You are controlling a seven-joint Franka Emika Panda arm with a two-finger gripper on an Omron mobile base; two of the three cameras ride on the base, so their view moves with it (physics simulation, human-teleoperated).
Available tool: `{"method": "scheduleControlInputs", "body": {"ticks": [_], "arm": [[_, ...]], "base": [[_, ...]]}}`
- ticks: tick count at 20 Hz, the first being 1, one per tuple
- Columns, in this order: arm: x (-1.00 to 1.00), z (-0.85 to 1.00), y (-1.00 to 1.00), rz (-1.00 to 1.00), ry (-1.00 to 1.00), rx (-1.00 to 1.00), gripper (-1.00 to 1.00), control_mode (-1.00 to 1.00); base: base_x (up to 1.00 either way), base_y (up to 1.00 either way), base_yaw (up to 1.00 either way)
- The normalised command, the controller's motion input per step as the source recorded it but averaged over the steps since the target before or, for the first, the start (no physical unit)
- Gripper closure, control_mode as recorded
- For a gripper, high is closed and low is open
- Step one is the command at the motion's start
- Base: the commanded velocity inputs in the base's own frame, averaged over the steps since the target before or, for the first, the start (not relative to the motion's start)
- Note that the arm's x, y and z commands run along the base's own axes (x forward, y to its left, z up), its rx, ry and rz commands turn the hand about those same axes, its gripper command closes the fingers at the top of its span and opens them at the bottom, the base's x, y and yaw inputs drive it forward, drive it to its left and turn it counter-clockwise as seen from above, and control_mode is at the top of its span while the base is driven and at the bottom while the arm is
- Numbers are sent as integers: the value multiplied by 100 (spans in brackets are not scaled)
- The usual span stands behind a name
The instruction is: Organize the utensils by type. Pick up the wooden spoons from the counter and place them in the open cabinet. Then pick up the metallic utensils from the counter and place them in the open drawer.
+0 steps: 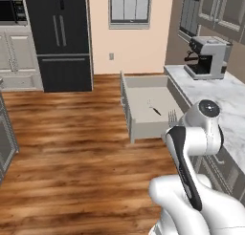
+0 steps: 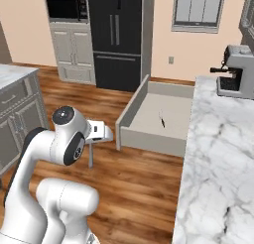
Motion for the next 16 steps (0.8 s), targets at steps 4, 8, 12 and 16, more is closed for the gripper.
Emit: {"method": "scheduleControlInputs", "body": {"ticks": [4,8,12,16], "arm": [[0,0,0,0,0,0,100,100],[0,0,0,0,0,0,100,100],[0,0,0,0,0,0,100,100],[0,0,0,0,0,0,100,100]], "base": [[31,-41,11],[30,-40,1],[47,-26,0],[54,-13,0]]}}
